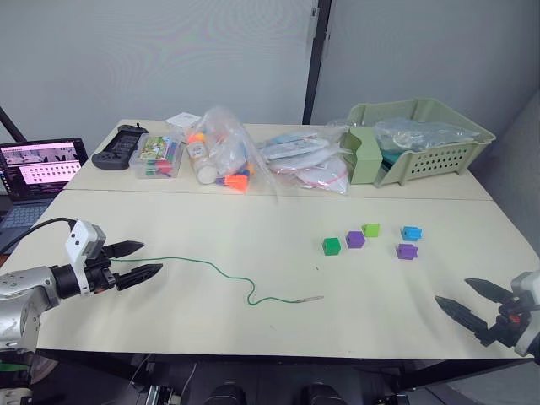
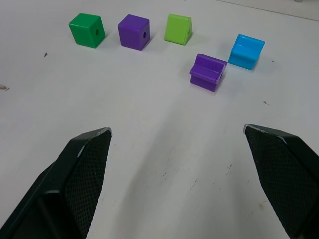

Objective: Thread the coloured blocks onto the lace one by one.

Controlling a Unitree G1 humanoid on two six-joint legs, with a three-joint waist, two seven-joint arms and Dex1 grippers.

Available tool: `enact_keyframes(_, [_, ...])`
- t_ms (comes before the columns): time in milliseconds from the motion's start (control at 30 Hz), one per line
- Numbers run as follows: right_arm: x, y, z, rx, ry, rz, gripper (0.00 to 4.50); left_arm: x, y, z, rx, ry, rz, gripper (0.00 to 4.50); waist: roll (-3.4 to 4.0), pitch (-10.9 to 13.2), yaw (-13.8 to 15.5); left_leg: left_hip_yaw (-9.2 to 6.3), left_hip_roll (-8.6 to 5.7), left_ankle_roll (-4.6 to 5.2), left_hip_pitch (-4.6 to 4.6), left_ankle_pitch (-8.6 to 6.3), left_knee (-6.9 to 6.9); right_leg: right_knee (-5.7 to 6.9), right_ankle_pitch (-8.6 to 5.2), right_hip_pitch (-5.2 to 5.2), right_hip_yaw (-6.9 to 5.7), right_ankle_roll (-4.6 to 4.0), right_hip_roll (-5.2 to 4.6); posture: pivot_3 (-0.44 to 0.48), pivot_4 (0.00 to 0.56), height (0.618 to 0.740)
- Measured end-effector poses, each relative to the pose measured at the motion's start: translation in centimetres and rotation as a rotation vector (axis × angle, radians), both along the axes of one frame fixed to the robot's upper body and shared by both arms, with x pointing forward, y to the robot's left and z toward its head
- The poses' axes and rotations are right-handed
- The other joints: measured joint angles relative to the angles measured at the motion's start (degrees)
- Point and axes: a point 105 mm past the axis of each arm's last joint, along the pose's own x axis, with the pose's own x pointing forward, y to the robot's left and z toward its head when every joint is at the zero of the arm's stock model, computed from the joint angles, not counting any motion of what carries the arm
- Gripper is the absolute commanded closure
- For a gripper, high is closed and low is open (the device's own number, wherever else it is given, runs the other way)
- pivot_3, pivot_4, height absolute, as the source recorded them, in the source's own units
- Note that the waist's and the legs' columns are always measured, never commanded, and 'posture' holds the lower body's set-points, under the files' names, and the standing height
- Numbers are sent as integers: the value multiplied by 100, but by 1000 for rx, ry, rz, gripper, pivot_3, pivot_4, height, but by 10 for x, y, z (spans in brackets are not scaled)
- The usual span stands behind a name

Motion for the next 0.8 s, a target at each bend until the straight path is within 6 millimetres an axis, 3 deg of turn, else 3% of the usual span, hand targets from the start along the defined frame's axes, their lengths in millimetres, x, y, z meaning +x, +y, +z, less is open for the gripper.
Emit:
enact_keyframes(133, [2, 1, 1, 2, -8, 3, 23, 1, -6, 0, -5, -10, -12, 0, 0, 0, 3, 0, 0, 0, 0, 0, 0, 0, 0, 0, 0, 0, -1, 0, 150, 740])
enact_keyframes(267, [9, 17, 5, 16, -39, 58, 23, 1, -36, 0, -37, -9, -107, 0, 0, 0, 3, -1, 0, 0, -1, 0, 0, 1, 0, 0, 0, 0, 0, 0, 150, 740])
enact_keyframes(400, [14, 42, 10, 39, -60, 180, 23, -4, -86, 0, -23, 12, -287, 0, 0, 0, 3, -1, -3, 0, -1, 0, 1, 2, 1, 3, 3, 1, -1, 0, 150, 740])
enact_keyframes(533, [12, 69, 9, 14, -10, 366, 23, -5, -136, -14, 71, 74, -457, 0, -1, 0, 12, -1, -8, 1, -2, 1, 5, 1, 1, 3, 4, 2, 5, 0, 150, 740])
enact_keyframes(667, [8, 99, 11, -58, 34, 591, 23, -9, -198, -12, 147, 47, -660, 0, -2, 1, 13, 28, -13, 2, -11, 0, 18, -1, 0, 6, 3, 8, 13, 0, 150, 740])
enact_keyframes(800, [6, 103, 7, -79, 59, 633, 23, -9, -221, -17, 170, 57, -674, 0, -3, 1, -19, 18, -12, 8, -12, -4, 16, 3, -1, 1, 6, 8, 23, 0, 150, 740])
